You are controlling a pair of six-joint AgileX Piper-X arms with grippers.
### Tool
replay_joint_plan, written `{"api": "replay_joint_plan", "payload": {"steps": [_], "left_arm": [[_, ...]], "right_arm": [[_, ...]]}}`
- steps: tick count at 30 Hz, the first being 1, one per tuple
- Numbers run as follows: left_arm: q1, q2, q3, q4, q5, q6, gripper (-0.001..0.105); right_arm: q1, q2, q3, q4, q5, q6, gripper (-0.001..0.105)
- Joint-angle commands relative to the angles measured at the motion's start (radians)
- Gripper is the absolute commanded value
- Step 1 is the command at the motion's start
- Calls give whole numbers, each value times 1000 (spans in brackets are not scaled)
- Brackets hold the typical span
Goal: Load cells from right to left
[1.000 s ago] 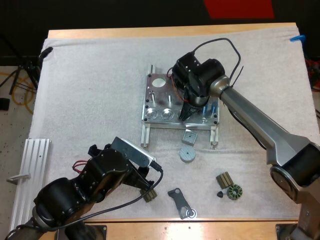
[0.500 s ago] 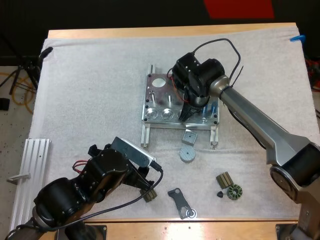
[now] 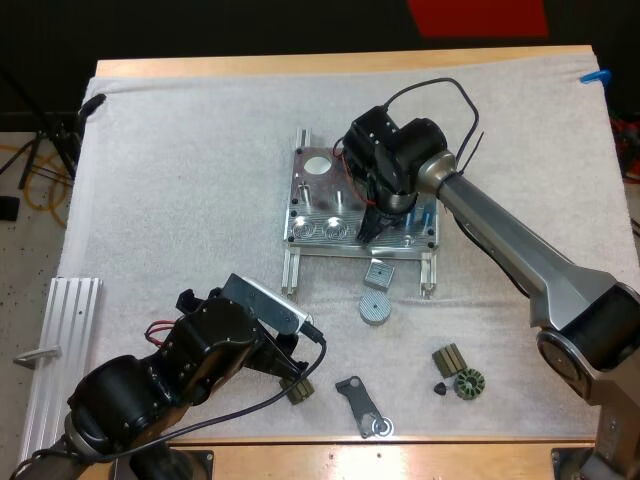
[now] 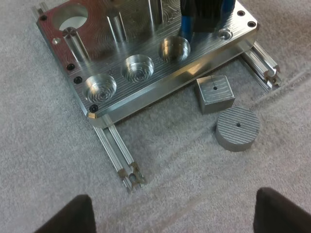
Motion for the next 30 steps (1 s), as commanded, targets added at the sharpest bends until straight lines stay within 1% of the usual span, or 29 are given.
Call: {"api": "replay_joint_plan", "payload": {"steps": [1, 6, 7, 9, 11, 14, 16, 22, 26, 30], "left_arm": [[0, -5, -3, -4, -1, 0, 66], [0, -5, -3, -4, -1, 0, 66], [0, -5, -3, -4, -1, 0, 66], [0, -5, -3, -4, -1, 0, 66], [0, -5, -3, -4, -1, 0, 66], [0, -5, -3, -4, -1, 0, 66], [0, -5, -3, -4, -1, 0, 66], [0, -5, -3, -4, -1, 0, 66], [0, -5, -3, -4, -1, 0, 66], [0, -5, -3, -4, -1, 0, 66]], "right_arm": [[-1, -2, -4, -5, 4, 0, 0], [-1, -2, -4, -5, 4, 3, 0], [-1, -2, -4, -5, 4, 2, 2], [-1, -2, -4, -5, 4, 2, 12], [-1, -2, -4, -5, 4, 5, 32], [-1, -5, -4, -5, 4, 27, 51], [1, -13, -4, -10, 4, 27, 52], [1, -65, -4, -49, 7, 25, 52], [1, -104, -4, -67, 63, 22, 52], [-1, -115, -4, -67, 93, 22, 52]]}}
